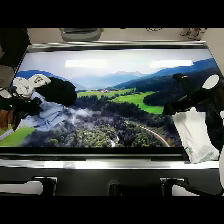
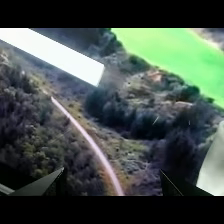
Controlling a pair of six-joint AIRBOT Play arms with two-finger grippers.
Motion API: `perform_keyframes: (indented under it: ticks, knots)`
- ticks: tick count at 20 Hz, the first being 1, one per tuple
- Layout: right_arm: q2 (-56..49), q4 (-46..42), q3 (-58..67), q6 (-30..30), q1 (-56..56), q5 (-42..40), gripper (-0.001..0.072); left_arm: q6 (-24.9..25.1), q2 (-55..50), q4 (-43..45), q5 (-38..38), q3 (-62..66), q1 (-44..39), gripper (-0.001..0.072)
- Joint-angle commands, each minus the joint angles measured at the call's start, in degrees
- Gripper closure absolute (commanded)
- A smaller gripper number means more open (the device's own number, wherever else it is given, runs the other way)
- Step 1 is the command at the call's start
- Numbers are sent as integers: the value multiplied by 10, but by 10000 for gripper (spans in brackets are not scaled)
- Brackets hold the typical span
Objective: Fold the shirts.
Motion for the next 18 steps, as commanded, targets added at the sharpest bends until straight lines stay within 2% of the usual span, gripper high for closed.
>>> perform_keyframes:
  ticks: [1,2,5,9,13,18]
  knots:
    - [2,4,0,-1,0,38,46,54,49,-27,10,63,-12,677]
    - [6,4,0,0,0,41,46,70,92,-46,25,84,-26,677]
    - [42,4,0,2,0,40,46,73,243,-78,92,101,-97,677]
    - [117,3,0,2,0,46,46,23,378,-82,137,101,-266,677]
    - [196,-12,0,1,0,66,46,12,368,-67,156,96,-451,677]
    - [274,-70,0,2,0,121,46,12,229,-66,155,52,-572,676]
